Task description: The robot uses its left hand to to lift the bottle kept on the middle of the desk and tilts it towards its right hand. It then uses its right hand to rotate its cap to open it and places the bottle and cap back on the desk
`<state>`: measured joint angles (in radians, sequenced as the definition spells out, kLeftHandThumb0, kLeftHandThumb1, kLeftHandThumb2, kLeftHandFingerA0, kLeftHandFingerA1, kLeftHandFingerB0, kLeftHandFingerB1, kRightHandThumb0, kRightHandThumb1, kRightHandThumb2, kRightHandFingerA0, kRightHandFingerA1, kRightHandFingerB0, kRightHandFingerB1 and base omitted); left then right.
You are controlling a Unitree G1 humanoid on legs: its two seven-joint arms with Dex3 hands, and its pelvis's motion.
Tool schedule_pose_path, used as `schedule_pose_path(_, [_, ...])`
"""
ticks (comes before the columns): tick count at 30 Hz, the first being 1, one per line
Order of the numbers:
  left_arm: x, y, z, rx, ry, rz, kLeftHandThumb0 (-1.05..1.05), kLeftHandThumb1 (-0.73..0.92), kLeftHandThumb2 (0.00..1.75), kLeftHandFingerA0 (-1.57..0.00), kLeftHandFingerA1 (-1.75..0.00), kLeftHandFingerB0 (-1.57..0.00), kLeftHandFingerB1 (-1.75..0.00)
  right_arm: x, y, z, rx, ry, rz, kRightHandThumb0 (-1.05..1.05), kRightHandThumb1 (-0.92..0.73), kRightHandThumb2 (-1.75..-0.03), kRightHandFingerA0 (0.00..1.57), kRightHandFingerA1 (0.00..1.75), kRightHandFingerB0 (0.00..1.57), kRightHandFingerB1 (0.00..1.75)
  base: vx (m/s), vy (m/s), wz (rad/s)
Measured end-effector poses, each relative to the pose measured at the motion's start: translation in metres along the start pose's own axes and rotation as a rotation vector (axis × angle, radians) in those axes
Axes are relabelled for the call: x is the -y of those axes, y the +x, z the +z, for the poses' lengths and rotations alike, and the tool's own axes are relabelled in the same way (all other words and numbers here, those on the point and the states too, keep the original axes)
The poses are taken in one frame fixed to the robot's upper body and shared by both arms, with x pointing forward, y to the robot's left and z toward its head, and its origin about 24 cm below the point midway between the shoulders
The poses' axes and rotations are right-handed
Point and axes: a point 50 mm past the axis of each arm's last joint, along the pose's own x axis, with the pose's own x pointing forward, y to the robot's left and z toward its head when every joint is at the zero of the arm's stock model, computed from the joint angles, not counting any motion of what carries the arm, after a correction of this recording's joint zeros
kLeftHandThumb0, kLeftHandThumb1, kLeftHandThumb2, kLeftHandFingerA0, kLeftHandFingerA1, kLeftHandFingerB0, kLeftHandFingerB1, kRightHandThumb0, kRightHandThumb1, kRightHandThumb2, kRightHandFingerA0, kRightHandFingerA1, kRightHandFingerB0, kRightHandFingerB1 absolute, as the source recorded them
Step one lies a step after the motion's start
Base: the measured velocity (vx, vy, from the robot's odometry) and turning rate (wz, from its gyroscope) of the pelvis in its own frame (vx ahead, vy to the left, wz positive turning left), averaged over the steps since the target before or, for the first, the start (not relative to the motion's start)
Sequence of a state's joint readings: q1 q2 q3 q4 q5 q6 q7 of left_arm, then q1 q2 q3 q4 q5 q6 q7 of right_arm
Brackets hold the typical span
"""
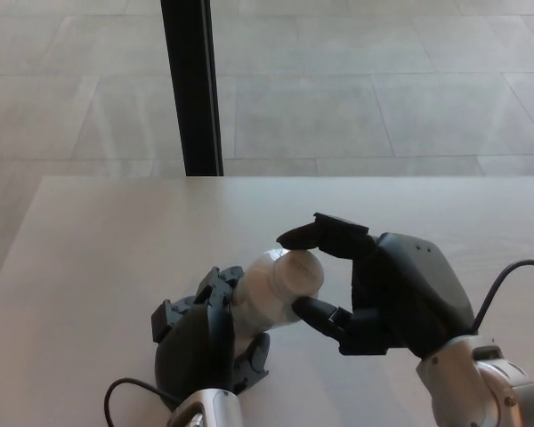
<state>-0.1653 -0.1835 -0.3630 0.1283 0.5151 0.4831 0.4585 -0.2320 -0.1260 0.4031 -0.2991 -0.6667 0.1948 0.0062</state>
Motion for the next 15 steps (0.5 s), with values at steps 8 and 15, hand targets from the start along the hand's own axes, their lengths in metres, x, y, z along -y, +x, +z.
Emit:
schedule_pose_path(8, [-0.0003,-0.0008,-0.0009,0.001,0.004,0.005,0.08,0.90,0.65,-0.60,-0.86,-0.44,-0.57,-0.0017,0.0003,0.0001,0.018,-0.015,-0.015,-0.32,-0.50,-0.96,1.06,1.67,0.94,0.92,0.00,0.000,0.00])
schedule_pose_path(15, [-0.0008,-0.0009,-0.0017,0.001,0.011,0.010,0.06,0.92,0.66,-0.58,-0.92,-0.41,-0.55,-0.0022,0.0006,0.0006,0.024,-0.022,-0.025,-0.33,-0.47,-1.10,1.26,1.35,0.87,0.93,0.00,0.000,0.00])
